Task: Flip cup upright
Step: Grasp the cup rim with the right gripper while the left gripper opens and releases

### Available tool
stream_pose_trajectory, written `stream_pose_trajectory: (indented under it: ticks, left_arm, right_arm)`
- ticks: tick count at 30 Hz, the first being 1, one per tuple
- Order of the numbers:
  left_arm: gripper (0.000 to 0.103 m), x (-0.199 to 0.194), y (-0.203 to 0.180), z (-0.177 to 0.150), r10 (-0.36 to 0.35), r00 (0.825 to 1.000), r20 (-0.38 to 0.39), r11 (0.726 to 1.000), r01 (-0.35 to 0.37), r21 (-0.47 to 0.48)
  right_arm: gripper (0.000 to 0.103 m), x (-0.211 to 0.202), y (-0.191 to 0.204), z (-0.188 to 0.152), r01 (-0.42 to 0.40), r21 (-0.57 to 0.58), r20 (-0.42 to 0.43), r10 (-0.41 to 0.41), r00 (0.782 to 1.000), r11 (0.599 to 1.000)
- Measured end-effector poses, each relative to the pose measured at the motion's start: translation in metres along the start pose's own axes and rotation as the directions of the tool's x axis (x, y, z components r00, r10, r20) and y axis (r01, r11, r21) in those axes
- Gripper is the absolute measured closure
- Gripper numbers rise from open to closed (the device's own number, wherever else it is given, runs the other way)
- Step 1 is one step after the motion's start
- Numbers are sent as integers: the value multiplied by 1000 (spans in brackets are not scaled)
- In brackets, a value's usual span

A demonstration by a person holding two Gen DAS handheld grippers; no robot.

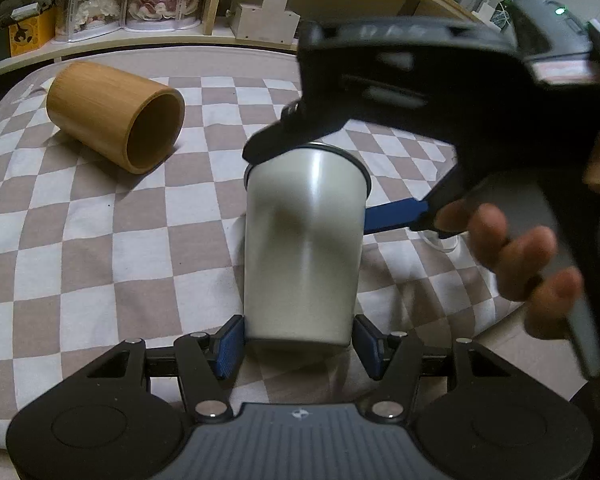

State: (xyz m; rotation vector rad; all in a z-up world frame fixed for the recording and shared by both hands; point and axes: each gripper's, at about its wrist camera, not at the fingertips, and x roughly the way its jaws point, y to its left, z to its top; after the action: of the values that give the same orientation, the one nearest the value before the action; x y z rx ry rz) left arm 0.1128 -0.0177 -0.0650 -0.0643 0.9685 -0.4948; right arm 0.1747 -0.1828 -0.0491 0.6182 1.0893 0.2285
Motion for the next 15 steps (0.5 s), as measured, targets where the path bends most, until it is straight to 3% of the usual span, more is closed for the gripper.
stream_pose_trajectory:
  ticks: [2,3,4,9,12,15]
  left_arm:
    - [45,-1,1,-1,1,1000,7,1000,-1,2]
    - [45,-1,0,-2,2,1000,11,1000,-2,11]
    - [45,-1,-1,-3,2,1000,20,1000,-2,22]
    - [45,-5,-16,-3,-21,995,102,997,13,81]
    - [45,-7,-28,0,-38,983,181,992,16,124]
    - [44,-8,-37,-1,-52,966,251,987,12,159]
  right_arm:
    - [11,6,-3,3,3,3,0,-3,1000,1000]
    - [21,7,-5,5,10,0,-3,-10,1000,1000]
    - [25,9,-6,5,20,-18,-2,-20,1000,1000]
    - [25,-11,2,-6,5,-157,99,11,995,988]
    - [25,-37,15,-18,35,-296,205,28,978,955]
    - [26,-65,27,-34,102,-434,322,48,946,895]
